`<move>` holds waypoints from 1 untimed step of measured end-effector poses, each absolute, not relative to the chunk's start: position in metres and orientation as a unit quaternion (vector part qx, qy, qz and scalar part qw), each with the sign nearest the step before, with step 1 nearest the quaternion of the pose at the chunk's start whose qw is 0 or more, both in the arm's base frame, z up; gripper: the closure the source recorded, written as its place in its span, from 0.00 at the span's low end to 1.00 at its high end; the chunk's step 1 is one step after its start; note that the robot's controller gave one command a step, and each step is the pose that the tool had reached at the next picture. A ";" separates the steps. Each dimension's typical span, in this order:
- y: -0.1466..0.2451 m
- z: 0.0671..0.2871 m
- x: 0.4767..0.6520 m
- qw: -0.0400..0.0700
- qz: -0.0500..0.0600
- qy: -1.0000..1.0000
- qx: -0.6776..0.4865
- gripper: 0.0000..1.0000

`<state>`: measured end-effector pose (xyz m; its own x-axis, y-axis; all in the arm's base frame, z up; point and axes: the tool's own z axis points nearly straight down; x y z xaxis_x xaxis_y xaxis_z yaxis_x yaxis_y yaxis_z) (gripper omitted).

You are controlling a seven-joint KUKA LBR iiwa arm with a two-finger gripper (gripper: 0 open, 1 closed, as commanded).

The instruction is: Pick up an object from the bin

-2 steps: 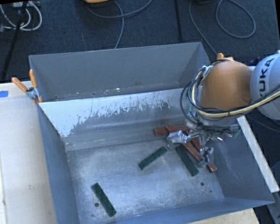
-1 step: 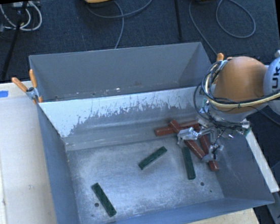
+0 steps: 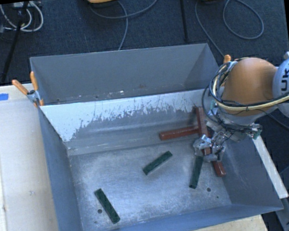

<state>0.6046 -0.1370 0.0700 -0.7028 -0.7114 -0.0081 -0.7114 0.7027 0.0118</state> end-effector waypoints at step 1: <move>-0.135 0.071 0.607 0.006 0.006 0.923 -0.385 0.00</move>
Offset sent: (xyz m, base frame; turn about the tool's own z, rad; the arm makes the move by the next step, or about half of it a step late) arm 0.0000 0.0000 0.0000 0.0000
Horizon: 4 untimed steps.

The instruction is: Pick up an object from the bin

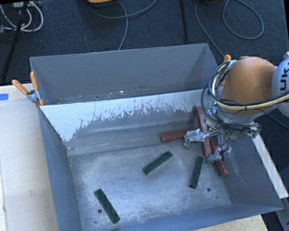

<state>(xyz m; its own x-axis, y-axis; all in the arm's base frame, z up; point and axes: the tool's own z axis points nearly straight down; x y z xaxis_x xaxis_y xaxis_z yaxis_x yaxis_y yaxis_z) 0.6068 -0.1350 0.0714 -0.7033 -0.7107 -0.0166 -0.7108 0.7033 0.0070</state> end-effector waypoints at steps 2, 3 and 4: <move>-0.136 0.072 0.607 0.007 0.006 0.924 -0.383 0.00; -0.139 0.071 0.605 0.003 0.005 0.924 -0.383 1.00; -0.136 0.072 0.607 0.007 0.005 0.924 -0.382 0.00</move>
Offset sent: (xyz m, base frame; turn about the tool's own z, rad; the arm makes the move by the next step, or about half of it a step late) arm 0.0000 0.0000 0.0000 0.0000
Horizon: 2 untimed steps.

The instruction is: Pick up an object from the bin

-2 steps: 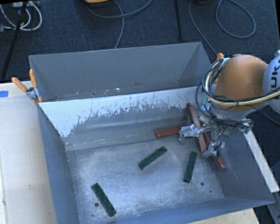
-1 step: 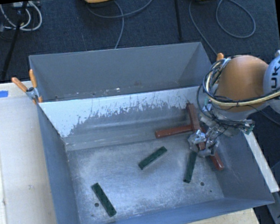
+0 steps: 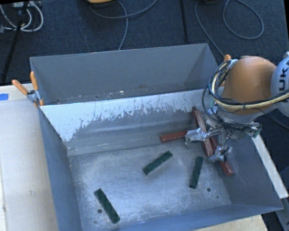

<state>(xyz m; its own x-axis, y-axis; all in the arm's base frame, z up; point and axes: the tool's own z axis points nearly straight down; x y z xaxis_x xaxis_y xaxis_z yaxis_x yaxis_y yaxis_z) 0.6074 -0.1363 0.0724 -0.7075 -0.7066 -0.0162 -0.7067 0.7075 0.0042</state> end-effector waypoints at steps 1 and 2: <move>-0.139 0.071 0.606 0.003 0.004 0.924 -0.382 1.00; -0.137 0.072 0.607 0.007 0.005 0.924 -0.382 0.00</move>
Offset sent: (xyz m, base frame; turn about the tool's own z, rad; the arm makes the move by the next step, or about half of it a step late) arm 0.0000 0.0000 0.0000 0.0000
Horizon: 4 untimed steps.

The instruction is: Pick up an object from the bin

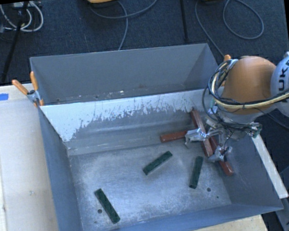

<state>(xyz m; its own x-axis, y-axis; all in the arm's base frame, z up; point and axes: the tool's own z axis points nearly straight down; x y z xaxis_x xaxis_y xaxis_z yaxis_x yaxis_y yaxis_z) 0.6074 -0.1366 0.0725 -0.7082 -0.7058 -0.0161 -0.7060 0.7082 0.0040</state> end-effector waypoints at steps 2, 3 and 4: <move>-0.110 0.072 0.578 0.007 0.001 0.736 -0.677 1.00; -0.110 0.072 0.578 0.007 0.002 0.736 -0.677 1.00; -0.110 0.072 0.578 0.006 0.002 0.736 -0.677 1.00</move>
Offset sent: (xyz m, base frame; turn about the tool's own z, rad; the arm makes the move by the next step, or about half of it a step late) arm -0.0325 0.0205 -0.0025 -0.7086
